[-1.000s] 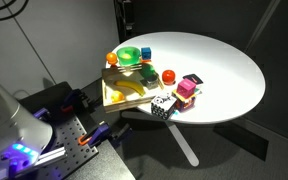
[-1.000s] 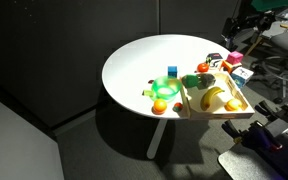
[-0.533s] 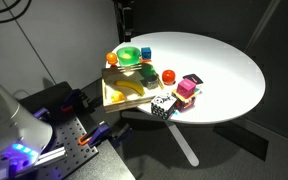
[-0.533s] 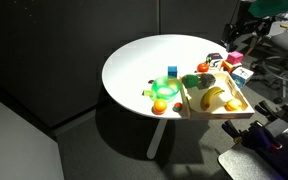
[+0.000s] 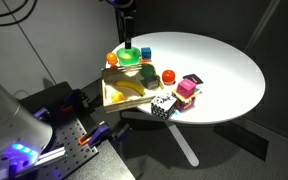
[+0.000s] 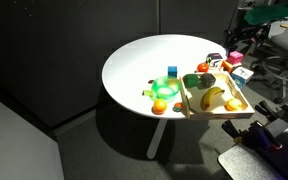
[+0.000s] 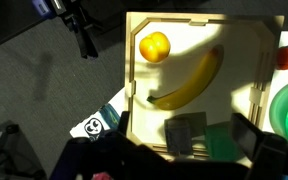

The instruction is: Put the banana on the table

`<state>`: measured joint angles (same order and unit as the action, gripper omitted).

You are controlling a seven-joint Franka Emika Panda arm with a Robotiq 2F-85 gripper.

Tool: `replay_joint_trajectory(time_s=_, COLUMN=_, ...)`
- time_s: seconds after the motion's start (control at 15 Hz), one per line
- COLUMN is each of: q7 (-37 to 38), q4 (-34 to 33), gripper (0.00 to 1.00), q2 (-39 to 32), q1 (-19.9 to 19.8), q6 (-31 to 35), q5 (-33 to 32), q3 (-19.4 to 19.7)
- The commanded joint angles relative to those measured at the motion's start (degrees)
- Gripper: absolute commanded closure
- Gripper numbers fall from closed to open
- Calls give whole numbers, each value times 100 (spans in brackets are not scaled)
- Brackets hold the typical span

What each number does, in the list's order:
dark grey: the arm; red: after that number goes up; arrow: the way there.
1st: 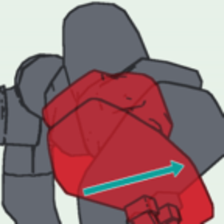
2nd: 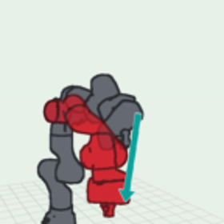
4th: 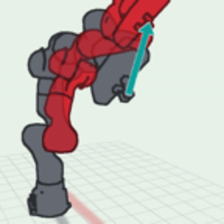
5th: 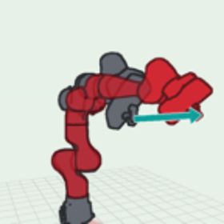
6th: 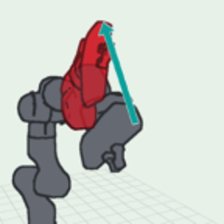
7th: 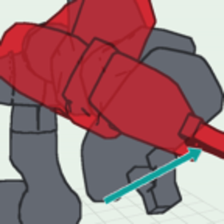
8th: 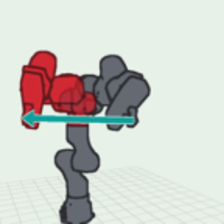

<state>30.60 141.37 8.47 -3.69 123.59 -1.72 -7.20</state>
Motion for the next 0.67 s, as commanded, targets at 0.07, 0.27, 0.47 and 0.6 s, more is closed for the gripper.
replay_joint_trajectory(time_s=0.07, q7=386, q4=89, gripper=0, q2=-59, q1=104, q6=321, q5=62, q3=151)
replay_joint_trajectory(time_s=0.27, q7=624, q4=137, gripper=0, q2=-135, q1=112, q6=496, q5=112, q3=179)
replay_joint_trajectory(time_s=0.47, q7=764, q4=171, gripper=0, q2=-262, q1=133, q6=659, q5=91, q3=186)
replay_joint_trajectory(time_s=0.6, q7=722, q4=176, gripper=0, q2=-389, q1=166, q6=812, q5=92, q3=199)
